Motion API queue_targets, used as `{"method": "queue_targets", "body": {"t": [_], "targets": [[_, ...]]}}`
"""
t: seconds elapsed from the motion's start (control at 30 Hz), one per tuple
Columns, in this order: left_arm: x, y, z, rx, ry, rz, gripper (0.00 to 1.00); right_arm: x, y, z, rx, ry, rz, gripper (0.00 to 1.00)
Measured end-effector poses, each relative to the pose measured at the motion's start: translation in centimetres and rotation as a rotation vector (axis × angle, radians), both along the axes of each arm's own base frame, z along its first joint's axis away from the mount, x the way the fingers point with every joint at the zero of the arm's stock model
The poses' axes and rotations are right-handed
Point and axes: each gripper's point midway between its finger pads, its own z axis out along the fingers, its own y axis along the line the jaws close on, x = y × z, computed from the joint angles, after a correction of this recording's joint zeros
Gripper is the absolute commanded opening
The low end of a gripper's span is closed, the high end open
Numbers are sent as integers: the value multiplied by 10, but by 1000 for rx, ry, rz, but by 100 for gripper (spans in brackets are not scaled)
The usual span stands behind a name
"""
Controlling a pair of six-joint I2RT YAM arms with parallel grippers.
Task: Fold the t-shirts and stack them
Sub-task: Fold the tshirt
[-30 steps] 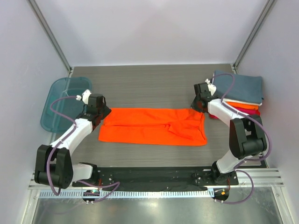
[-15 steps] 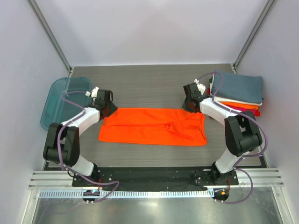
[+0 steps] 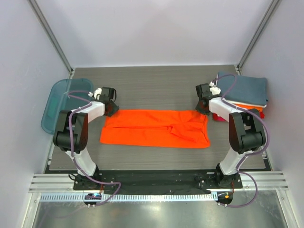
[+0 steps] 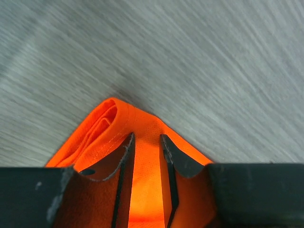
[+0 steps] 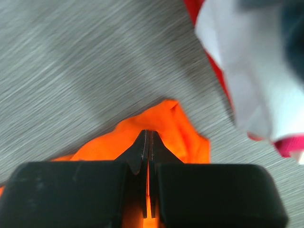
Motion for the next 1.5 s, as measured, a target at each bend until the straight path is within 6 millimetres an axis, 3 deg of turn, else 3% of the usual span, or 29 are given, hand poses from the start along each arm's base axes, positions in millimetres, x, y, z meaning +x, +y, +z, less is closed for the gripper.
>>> {"method": "queue_targets", "body": {"t": [0.23,0.6,0.93,1.23,1.5], "targets": [[16,11,0,12,-5,50,28,-5,-9,-24,-15,67,-25,1],[13,24,-1,53,0,95,27,12,-5,-21,-9,58,-33,1],[-21,39,-1,80,16,124,27,30,-2,0,-17,29,11,1],[-34,43,-1,94,34,128,27,26,20,6,5,29,92,1],[-40,44,-1,98,52,126,27,22,33,-8,60,57,122,1]]}}
